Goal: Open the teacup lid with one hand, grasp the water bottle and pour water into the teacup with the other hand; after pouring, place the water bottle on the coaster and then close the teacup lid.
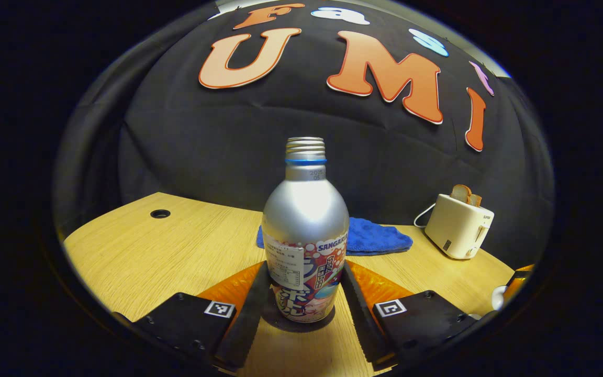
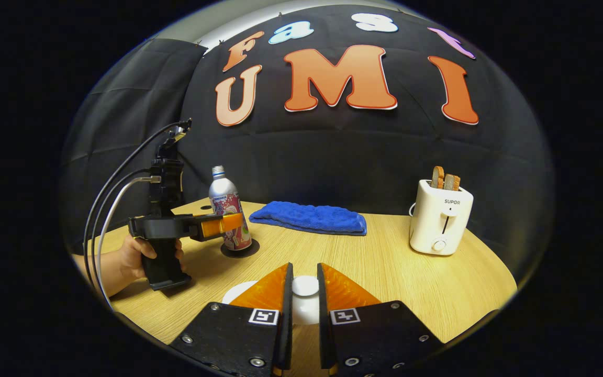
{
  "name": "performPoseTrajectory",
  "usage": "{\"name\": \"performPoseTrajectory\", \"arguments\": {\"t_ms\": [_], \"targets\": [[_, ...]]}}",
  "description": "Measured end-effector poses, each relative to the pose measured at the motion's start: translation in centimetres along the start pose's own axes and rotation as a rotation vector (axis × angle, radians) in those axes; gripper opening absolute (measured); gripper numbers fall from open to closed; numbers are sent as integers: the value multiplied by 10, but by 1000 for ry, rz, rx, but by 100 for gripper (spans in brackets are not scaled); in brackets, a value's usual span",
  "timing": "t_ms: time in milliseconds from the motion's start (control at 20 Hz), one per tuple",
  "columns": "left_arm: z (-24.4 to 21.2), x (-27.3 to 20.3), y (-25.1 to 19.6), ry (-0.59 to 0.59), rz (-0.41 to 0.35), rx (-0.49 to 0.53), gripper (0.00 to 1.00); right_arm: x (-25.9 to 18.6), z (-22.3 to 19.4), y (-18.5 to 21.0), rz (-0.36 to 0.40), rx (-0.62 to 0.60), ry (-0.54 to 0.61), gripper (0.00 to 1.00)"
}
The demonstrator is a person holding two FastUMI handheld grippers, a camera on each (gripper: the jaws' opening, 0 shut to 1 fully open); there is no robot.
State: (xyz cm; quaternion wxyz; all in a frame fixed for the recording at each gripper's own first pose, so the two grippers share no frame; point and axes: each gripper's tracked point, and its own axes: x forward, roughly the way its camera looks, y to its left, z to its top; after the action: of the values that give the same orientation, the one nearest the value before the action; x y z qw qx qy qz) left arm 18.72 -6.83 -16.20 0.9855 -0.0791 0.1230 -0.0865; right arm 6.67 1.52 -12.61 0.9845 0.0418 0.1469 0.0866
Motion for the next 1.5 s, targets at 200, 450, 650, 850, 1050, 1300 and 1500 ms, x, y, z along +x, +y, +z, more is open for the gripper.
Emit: {"name": "performPoseTrajectory", "arguments": {"t_ms": [200,450,650,850,1050,1300,1500], "targets": [[-2,-3,0,10,-5,21,86,2,-2,7,13,-3,7,21],[-3,-10,5,17,-8,56,99,5,0,20,34,-9,7,22],[10,-30,0,-36,-34,102,100,4,-4,30,44,-25,7,22],[16,-52,-7,-61,-53,134,98,10,-11,41,54,-42,17,21],[20,-74,-1,-101,-23,224,98,14,-19,49,60,-56,24,22],[31,-100,3,-154,0,257,98,17,-31,52,51,-68,52,22],[30,-109,-3,-158,-8,212,98,17,-32,54,43,-85,37,22]]}}
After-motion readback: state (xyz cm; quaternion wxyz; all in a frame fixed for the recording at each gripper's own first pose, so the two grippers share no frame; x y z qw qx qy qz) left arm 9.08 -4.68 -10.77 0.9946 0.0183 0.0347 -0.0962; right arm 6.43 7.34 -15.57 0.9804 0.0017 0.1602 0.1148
